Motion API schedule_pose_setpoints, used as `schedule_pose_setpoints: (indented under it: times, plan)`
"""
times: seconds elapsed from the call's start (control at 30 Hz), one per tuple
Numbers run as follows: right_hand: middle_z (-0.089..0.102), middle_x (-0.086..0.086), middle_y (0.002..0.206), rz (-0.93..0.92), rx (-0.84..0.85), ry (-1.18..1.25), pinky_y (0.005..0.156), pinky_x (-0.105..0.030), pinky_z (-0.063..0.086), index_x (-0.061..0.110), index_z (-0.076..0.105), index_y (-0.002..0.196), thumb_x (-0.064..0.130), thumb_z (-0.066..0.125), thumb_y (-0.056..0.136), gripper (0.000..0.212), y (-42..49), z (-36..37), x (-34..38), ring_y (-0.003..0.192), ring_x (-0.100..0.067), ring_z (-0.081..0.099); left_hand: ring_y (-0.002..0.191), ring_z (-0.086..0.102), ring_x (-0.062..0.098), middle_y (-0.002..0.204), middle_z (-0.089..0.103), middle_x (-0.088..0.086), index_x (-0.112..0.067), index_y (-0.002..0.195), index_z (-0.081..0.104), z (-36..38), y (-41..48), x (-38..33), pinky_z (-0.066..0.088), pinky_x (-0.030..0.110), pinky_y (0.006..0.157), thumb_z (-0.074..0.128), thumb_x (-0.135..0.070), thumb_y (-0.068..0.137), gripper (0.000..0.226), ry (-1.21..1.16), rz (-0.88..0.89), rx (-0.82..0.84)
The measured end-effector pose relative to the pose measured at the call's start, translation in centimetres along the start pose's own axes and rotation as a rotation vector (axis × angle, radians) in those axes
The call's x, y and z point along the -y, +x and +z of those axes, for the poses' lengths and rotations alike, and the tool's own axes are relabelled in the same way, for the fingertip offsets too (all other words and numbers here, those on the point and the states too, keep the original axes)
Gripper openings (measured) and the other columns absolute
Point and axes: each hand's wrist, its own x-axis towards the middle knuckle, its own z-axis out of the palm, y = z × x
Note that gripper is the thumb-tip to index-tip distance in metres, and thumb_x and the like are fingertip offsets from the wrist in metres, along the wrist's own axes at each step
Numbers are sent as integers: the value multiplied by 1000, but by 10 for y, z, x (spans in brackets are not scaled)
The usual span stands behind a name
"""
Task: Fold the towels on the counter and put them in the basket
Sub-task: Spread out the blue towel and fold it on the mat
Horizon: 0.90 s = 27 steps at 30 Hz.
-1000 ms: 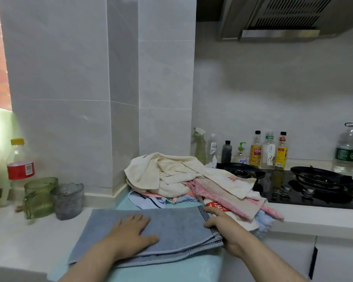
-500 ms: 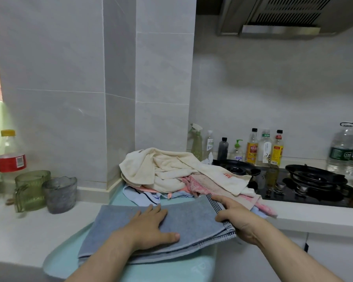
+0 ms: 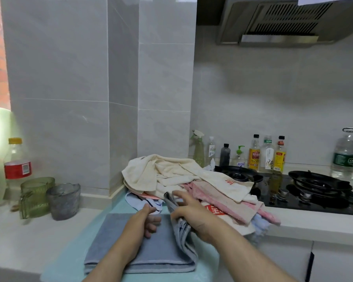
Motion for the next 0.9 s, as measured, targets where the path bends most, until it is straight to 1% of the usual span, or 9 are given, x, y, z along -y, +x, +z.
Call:
schedule_pose_setpoints:
  times: [0.07,0.17,0.23,0.3,0.37,0.43,0.63,0.8,0.9]
  plan:
    - [62,-10,121,58,56,87,77,-32,55,30,50,130,13,65,72,62,2,16,-11,91,-20,65,64,59,22,90,72,17,-18,99,61,-1,-1,-1,43,29,55,38,-43,99,34,-5,-7,19]
    - [56,-21,119,107,25,446,66,-38,59,17,50,127,7,58,88,40,1,17,-17,73,-29,67,97,68,20,105,71,6,-26,119,58,-3,-2,1,52,35,90,62,-48,83,42,99,56,36]
    - [56,-23,116,68,-56,577,70,-40,60,9,53,121,1,55,90,32,-4,5,-19,76,-33,68,89,69,2,101,71,-2,-34,129,49,-4,-3,0,53,18,78,70,-26,86,49,131,64,80]
    - [62,-22,107,40,-105,587,68,-38,60,4,56,115,-2,57,88,27,-11,-7,-20,76,-31,67,94,67,-1,113,68,-4,-32,136,45,-3,-3,-2,53,16,81,76,-19,80,65,240,78,166]
    - [64,-19,96,27,-143,486,64,-34,57,1,59,110,-3,58,88,22,-18,-13,-23,72,-26,63,105,61,0,127,61,-7,-33,142,42,-1,-2,-3,48,16,90,80,-21,70,82,450,113,213]
    - [66,-12,95,-8,-208,274,64,-29,52,4,63,101,-5,54,89,18,-23,-15,-27,73,-21,60,100,61,1,128,58,-6,-32,142,43,4,-1,-12,48,10,81,74,-11,69,82,503,144,203]
    - [57,22,110,-225,-276,-368,95,-22,39,29,64,108,15,55,93,22,-18,11,-26,108,-3,52,88,69,30,112,64,6,-25,123,58,-10,2,-56,58,33,64,52,12,84,54,90,-30,109]
    - [50,-3,138,-326,-105,-625,94,-15,27,13,58,127,21,45,98,33,-9,40,-13,128,-13,42,74,69,30,101,67,13,-25,109,58,-72,-11,-61,57,33,58,48,13,87,46,163,-88,50]
    - [41,-8,144,-278,14,-723,104,-26,28,15,55,132,29,41,99,38,-5,57,-14,135,-19,35,76,71,25,96,70,5,-28,108,62,-104,-15,-44,60,37,69,51,11,83,48,372,-101,34]
